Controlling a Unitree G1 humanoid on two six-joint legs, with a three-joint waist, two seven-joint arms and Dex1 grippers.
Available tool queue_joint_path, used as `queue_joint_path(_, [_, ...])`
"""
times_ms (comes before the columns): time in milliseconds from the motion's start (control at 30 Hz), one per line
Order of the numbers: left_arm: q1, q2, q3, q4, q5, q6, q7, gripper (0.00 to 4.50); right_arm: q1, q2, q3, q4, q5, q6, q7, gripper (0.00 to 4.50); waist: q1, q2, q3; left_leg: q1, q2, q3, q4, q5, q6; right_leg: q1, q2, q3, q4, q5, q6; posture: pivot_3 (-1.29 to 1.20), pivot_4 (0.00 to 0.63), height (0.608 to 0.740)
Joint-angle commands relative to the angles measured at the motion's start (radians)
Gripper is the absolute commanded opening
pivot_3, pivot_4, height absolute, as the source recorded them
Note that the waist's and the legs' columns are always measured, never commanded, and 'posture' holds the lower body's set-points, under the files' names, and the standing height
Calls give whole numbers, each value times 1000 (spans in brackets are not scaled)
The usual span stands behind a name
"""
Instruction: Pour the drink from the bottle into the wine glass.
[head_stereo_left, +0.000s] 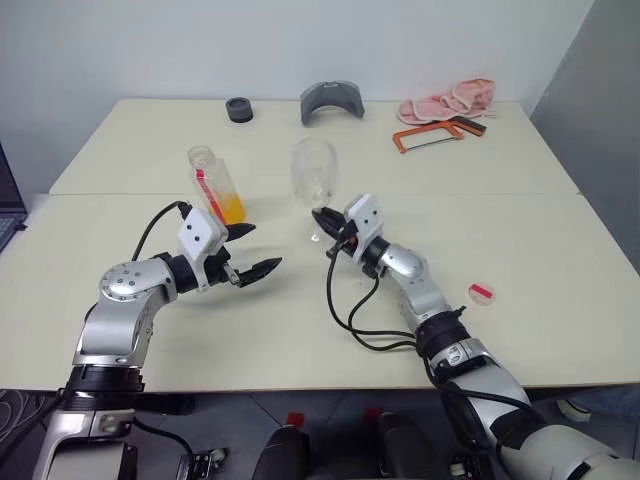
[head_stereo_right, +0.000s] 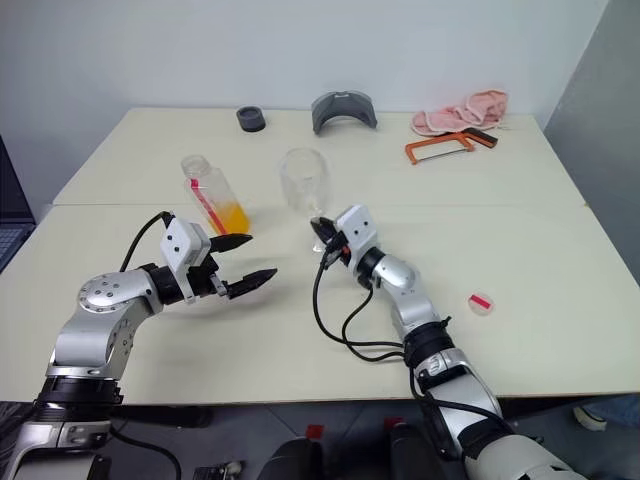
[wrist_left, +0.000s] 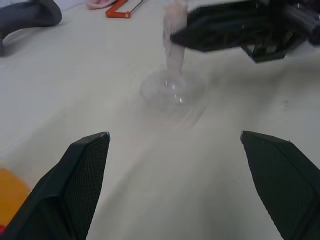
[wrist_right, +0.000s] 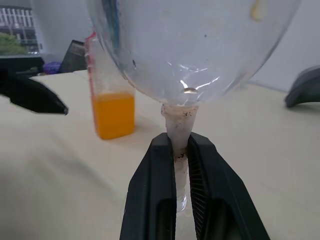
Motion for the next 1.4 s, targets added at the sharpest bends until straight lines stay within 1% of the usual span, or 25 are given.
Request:
queue_joint_path(33, [-5, 13, 36, -60, -23, 13, 17, 4500, -47, 5, -10, 39, -6, -53, 13, 107, 0, 0, 0, 0, 0, 0, 0, 0, 0, 0, 0, 0, 0, 0, 0, 0, 150, 740])
queue_joint_path(300, [0, 14, 44, -84, -25, 33, 24, 4500, -63, -25, -13, 115, -48, -111, -17, 107, -4, 0, 0, 0, 0, 0, 0, 0, 0, 0, 1, 0, 0, 0, 0, 0, 150, 740])
queue_joint_path(533, [-15, 10, 34, -81, -21, 42, 18, 4500, -68, -52, -21, 129, -46, -103, -7, 107, -3, 0, 0, 0, 0, 0, 0, 0, 0, 0, 0, 0, 0, 0, 0, 0, 150, 740])
queue_joint_path(700, [-20, 10, 31, -79, -20, 42, 14, 4500, -60, -50, -24, 122, -38, -93, -6, 107, -3, 0, 0, 0, 1, 0, 0, 0, 0, 0, 0, 0, 0, 0, 0, 0, 150, 740])
queue_joint_path(767, [-21, 10, 29, -78, -20, 41, 12, 4500, -59, -47, -26, 119, -34, -91, -4, 827, -3, 0, 0, 0, 0, 0, 0, 0, 0, 0, 0, 0, 0, 0, 0, 0, 150, 740])
queue_joint_path(833, [-20, 10, 28, -78, -19, 40, 11, 4500, -56, -45, -26, 114, -34, -89, -3, 1390, -3, 0, 0, 0, 1, 0, 0, 0, 0, 0, 0, 0, 0, 0, 0, 0, 150, 740])
queue_joint_path(867, [-18, 10, 28, -79, -19, 39, 10, 4500, -55, -44, -26, 111, -33, -88, -2, 1773, -4, 0, 0, 0, 1, 0, 0, 0, 0, 0, 0, 0, 0, 0, 0, 0, 150, 740])
queue_joint_path(900, [-17, 10, 27, -79, -18, 37, 10, 4500, -52, -43, -27, 108, -31, -86, 0, 2010, -4, 0, 0, 0, 0, 0, 0, 0, 0, 0, 0, 0, 0, 0, 0, 0, 150, 740])
queue_joint_path(933, [-15, 10, 27, -81, -17, 37, 9, 4500, -50, -42, -27, 104, -30, -85, 2, 2412, -4, 0, 0, 0, 0, 0, 0, 0, 0, 0, 0, 0, 0, 0, 0, 0, 150, 740])
queue_joint_path(1133, [-11, 6, 25, -78, -15, 30, 9, 4500, -35, -42, -29, 88, -27, -77, 10, 4482, -3, 0, 0, 0, 1, 0, 0, 0, 0, 0, 0, 0, 0, 0, 0, 0, 150, 740])
queue_joint_path(1400, [-6, 7, 22, -75, -11, 20, 1, 4500, -19, -37, -41, 60, -16, -52, 12, 4482, -4, 0, 0, 0, 1, 0, 0, 0, 0, 0, 0, 0, 0, 0, 0, 0, 150, 740])
